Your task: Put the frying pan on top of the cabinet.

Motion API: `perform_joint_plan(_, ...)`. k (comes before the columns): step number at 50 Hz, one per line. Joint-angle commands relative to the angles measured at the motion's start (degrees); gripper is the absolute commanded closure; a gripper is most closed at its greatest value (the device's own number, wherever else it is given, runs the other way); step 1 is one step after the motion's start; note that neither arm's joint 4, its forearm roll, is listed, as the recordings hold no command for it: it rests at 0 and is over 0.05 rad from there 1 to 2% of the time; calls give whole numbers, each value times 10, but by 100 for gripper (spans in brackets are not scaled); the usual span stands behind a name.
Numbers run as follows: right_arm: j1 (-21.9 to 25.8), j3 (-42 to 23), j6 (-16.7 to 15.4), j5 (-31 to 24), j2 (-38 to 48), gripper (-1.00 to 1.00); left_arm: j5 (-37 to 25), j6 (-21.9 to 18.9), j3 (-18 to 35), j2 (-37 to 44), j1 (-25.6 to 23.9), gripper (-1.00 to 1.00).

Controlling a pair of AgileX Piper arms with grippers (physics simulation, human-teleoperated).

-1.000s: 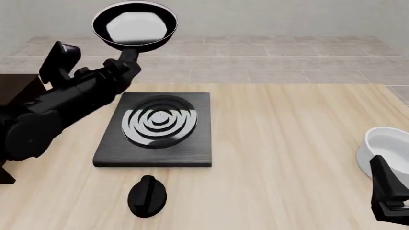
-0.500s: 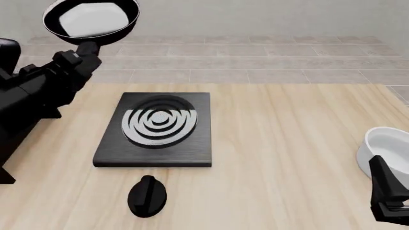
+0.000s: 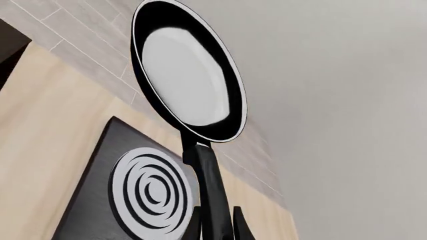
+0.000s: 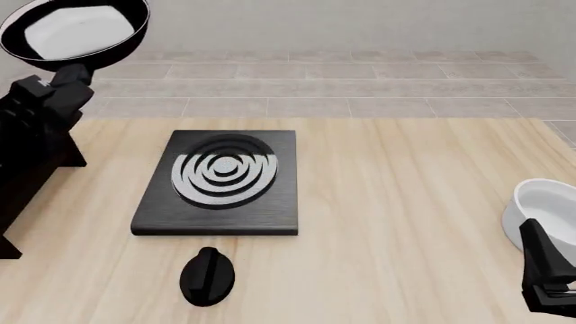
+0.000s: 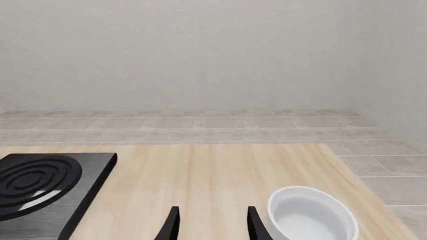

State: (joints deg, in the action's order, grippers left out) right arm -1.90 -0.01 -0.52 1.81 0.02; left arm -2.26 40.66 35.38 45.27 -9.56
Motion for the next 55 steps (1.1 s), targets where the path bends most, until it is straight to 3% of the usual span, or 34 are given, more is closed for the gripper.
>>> perform_joint_plan(1,0,0,0,0,0,-100,-37,-8,6,-38,29,100)
perform_joint_plan(20,1,0,1,0,0,-100,-76,9,4,-69,82,100)
perform_joint_plan(55,-1,0,2,1,0,-100,-109,31,10,-114,125,100)
